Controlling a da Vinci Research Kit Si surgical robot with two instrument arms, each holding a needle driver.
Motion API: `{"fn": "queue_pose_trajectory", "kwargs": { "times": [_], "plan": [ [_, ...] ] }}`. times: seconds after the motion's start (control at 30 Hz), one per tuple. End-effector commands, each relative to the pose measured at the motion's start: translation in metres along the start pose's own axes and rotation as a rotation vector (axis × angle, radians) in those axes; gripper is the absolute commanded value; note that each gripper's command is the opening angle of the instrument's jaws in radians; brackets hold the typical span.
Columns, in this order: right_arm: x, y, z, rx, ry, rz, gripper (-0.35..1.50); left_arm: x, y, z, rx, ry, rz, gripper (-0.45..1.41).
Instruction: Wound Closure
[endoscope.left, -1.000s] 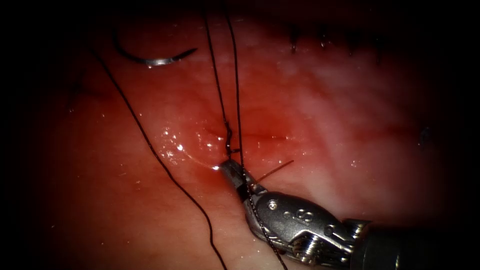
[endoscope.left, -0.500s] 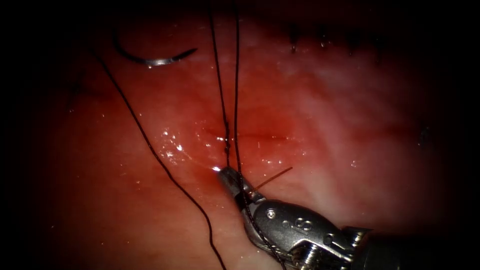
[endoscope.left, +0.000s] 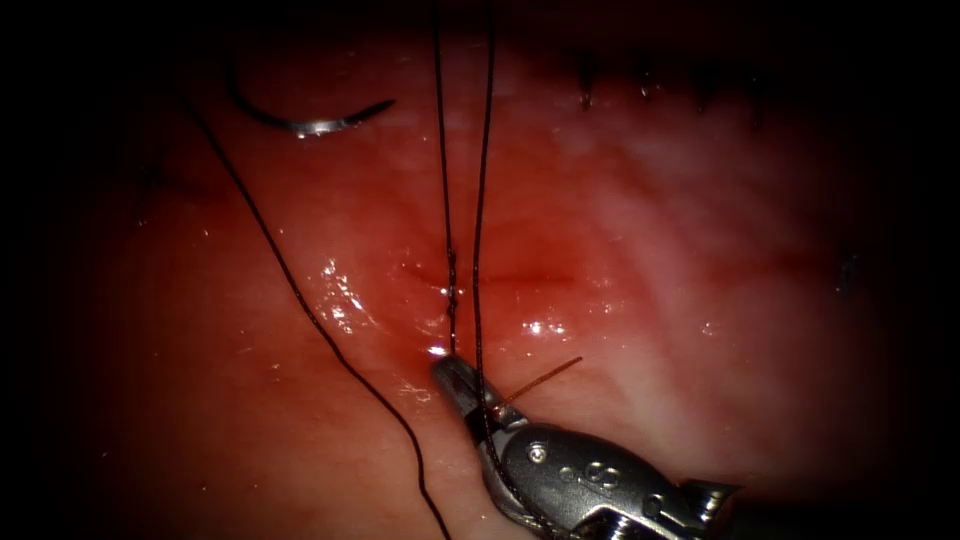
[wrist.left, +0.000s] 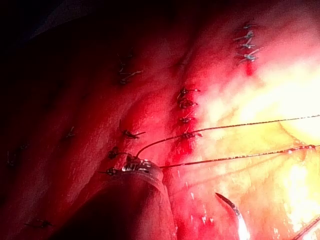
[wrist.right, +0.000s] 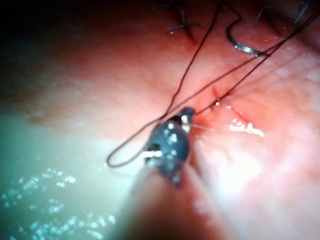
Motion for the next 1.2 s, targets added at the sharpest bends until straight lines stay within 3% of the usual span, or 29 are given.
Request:
{"fn": "queue_pose_trajectory", "kwargs": {
  "times": [0.03, 0.4, 0.53, 0.57, 0.6, 0.73, 0.83, 0.93, 1.07, 1.2],
  "plan": [
    [-0.0004, -0.0005, 0.0005, 0.004, 0.001, -0.006, -0.35, 0.0006, -0.0005, 0.0007, 0.016, 0.003, -0.006, -0.45],
    [-0.0003, -0.0003, 0.0007, -0.001, 0.004, -0.01, -0.35, 0.0016, -0.0007, 0.0002, 0.037, 0.001, -0.018, -0.45],
    [0.0004, 0.0003, 0.0005, 0.038, 0.07, -0.018, -0.35, 0.0023, 0.0003, -0.0009, 0.01, 0.041, -0.015, -0.45],
    [0.0007, 0.0005, 0.0004, 0.043, 0.088, -0.027, -0.18, 0.0027, 0.0006, -0.0015, -0.004, 0.062, -0.017, -0.45],
    [0.001, 0.0008, 0.0002, 0.045, 0.105, -0.029, 0.19, 0.003, 0.001, -0.0021, -0.016, 0.081, -0.018, -0.45],
    [0.0015, 0.0017, -0.0012, 0.077, 0.119, -0.036, 0.66, 0.0048, 0.0022, -0.0048, -0.066, 0.148, -0.031, -0.45],
    [0.0015, 0.0024, -0.0023, 0.088, 0.121, -0.037, 0.89, 0.0064, 0.0032, -0.0073, -0.105, 0.196, -0.057, -0.45],
    [0.0014, 0.0032, -0.003, 0.125, 0.123, -0.04, 0.99, 0.0079, 0.0042, -0.0099, -0.14, 0.242, -0.079, -0.45],
    [0.0018, 0.0045, -0.0036, 0.226, 0.133, -0.051, 0.93, 0.0099, 0.0058, -0.0135, -0.179, 0.318, -0.109, -0.45],
    [0.0022, 0.006, -0.0033, 0.394, 0.13, 0.01, 1.04, 0.0117, 0.0073, -0.0176, -0.228, 0.433, -0.144, -0.45]
  ]
}}
